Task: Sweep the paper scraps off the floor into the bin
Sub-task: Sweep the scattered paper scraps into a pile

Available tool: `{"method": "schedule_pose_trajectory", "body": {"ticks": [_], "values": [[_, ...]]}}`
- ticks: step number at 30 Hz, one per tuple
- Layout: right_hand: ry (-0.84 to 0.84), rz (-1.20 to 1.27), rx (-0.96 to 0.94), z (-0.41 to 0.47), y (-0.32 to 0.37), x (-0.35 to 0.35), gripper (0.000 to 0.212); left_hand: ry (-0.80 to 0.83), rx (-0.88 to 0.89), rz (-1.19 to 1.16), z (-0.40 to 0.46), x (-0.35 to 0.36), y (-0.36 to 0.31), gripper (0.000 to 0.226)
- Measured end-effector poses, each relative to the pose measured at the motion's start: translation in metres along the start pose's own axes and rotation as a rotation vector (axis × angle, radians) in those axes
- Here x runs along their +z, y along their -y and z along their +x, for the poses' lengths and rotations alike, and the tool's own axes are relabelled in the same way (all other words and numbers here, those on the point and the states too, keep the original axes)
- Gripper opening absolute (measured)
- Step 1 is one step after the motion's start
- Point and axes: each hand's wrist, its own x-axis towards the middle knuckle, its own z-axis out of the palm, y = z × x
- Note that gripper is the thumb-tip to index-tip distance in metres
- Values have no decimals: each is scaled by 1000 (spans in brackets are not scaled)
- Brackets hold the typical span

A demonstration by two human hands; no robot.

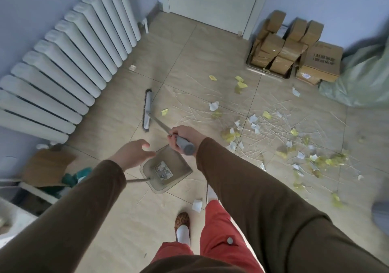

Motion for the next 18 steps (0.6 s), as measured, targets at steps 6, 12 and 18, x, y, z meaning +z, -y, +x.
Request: {"method": "schedule_pose_trajectory", "body": {"ticks": [6, 12, 18], "values": [[30, 125, -8, 52, 76, -42, 11, 73, -21, -76, 54, 23, -34, 49], [-129, 209, 3, 8, 137, -161, 13, 122, 15, -205, 104, 33, -96, 42], [-304, 158, -25, -82, 128, -218, 27, 191, 59, -272, 116, 38, -128, 30]]}}
